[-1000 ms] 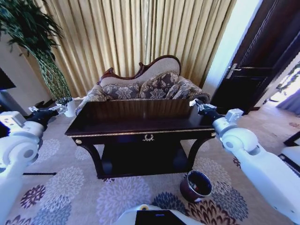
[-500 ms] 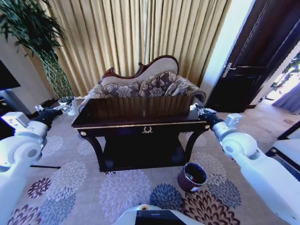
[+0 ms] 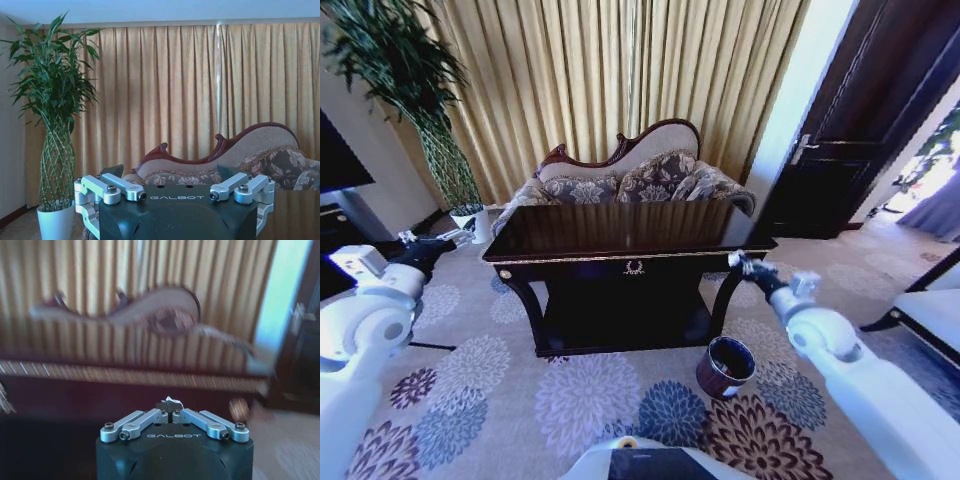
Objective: Move to the front of the table and place the trash on the table into the trash bin.
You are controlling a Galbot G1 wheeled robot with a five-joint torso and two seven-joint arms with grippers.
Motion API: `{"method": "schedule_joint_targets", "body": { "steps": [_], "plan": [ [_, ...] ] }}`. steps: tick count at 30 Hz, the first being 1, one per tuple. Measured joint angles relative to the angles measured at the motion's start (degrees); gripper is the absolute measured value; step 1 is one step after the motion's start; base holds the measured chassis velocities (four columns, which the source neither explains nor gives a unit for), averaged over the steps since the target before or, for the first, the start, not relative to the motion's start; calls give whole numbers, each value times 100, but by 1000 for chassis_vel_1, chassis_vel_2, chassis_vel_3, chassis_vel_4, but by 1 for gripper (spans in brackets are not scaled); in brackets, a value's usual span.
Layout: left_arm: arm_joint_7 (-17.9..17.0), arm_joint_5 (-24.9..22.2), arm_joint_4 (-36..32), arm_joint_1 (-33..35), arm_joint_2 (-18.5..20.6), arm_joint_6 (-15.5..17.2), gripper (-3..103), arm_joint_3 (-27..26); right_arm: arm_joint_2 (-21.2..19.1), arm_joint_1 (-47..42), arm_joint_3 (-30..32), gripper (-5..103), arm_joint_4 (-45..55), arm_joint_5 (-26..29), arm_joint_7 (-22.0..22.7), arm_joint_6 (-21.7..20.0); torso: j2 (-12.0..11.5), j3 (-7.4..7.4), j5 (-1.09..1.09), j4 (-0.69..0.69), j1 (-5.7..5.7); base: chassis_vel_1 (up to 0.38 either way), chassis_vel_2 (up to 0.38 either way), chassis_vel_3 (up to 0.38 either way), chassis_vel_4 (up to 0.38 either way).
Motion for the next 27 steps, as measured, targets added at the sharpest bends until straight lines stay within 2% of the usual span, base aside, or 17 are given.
{"method": "schedule_joint_targets", "body": {
  "steps": [6, 12, 14, 19, 27],
  "plan": [
    [10, 67, -127, 74, -34, 44, 100, -59, 268, 33, -279, 0, -747, -344, 10, 13, 1, -1, 0, 3, -2, 0, 0, 0, 0],
    [15, 57, -289, 269, -50, 57, 100, -274, 634, 457, -841, 0, -1953, -924, 40, 147, 0, -1, 0, 3, -2, 0, 0, 0, 0],
    [15, 57, -301, 285, -52, 57, 100, -287, 665, 490, -877, 0, -2046, -951, 42, 155, 0, -1, 1, 4, -1, 0, 0, 0, 0],
    [0, 69, -416, 456, -146, 58, 100, -327, 1187, 1020, -1320, 0, -3417, -1527, 51, 406, 1, -1, -1, 3, -2, 0, 0, 0, 0],
    [-25, 58, -512, 499, -101, 59, 100, -361, 1587, 1428, -1358, 0, -4278, -1880, 52, 611, 1, -1, 0, 3, -2, 0, 0, 0, 0]
  ]
}}
